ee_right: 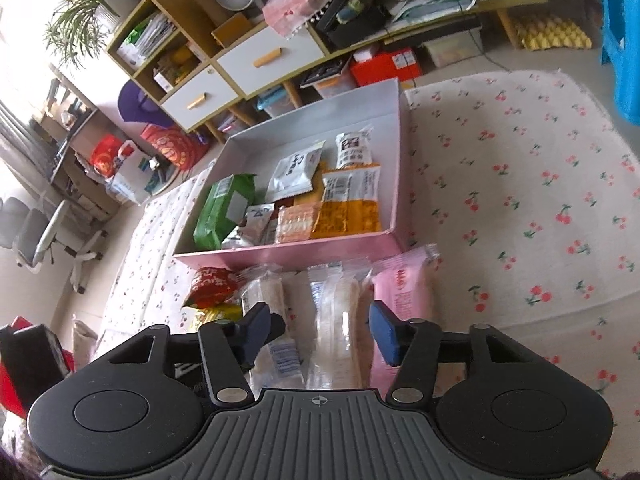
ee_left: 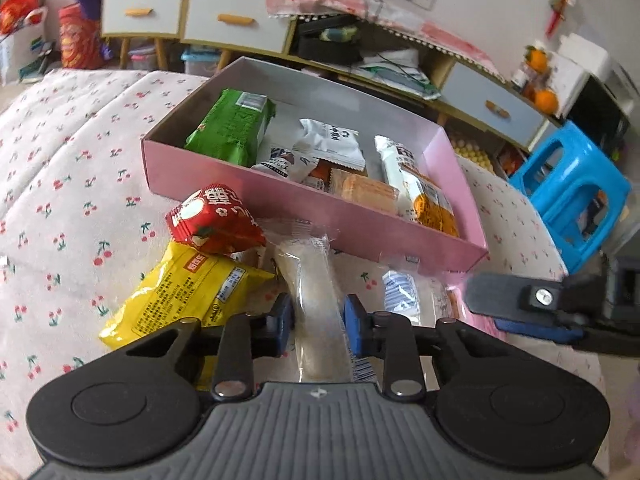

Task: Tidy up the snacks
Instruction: 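Grasp clear bread pack with left tool while right tool grasps another bread pack, then lift bread pack with left tool while right tool carries its bread pack over box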

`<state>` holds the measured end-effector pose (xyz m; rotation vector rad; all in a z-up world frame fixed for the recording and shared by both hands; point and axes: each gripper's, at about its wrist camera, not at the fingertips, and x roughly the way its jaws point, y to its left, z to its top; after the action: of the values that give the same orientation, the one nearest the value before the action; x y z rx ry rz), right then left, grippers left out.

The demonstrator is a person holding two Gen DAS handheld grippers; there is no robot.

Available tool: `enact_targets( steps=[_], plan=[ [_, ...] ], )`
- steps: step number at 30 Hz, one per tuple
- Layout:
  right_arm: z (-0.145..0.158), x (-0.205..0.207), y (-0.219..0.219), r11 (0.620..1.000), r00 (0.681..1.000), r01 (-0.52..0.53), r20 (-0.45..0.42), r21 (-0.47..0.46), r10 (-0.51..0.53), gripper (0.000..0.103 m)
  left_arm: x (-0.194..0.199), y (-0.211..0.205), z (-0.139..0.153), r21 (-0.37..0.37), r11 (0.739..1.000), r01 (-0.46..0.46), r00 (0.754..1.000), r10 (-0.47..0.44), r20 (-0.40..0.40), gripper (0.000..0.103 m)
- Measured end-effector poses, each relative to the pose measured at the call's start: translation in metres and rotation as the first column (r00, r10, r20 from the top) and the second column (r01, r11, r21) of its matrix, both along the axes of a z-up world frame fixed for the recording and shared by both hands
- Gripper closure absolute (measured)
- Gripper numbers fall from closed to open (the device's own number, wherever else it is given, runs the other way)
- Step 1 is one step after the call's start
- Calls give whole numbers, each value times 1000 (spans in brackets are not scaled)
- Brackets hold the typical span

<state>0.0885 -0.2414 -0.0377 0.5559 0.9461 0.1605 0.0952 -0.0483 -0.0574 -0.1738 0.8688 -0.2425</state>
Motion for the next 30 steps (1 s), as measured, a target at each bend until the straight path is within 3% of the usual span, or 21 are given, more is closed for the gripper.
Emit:
enact_targets(
  steps=[9,11,17,25,30],
  plan=[
    [-14,11,20,998,999,-20,-41,-63,18,54,-11,15,3,11,993,116,993,-116,-29,80],
    [-17,14,24,995,999,-14,-50,-94,10,60,-13,17,4,10,993,122,992,-121,-33,80],
    [-22,20,36,986,999,-11,-50,-164,3,62,-16,16,2,9,993,119,993,-119,-21,77],
    [-28,20,46,968,999,-37,-43,-248,27,68,-17,7,0,18,994,105,995,-105,3,64],
    [-29,19,47,962,999,-44,-34,-271,36,74,-20,-3,-3,62,991,121,992,-123,24,53]
  ],
)
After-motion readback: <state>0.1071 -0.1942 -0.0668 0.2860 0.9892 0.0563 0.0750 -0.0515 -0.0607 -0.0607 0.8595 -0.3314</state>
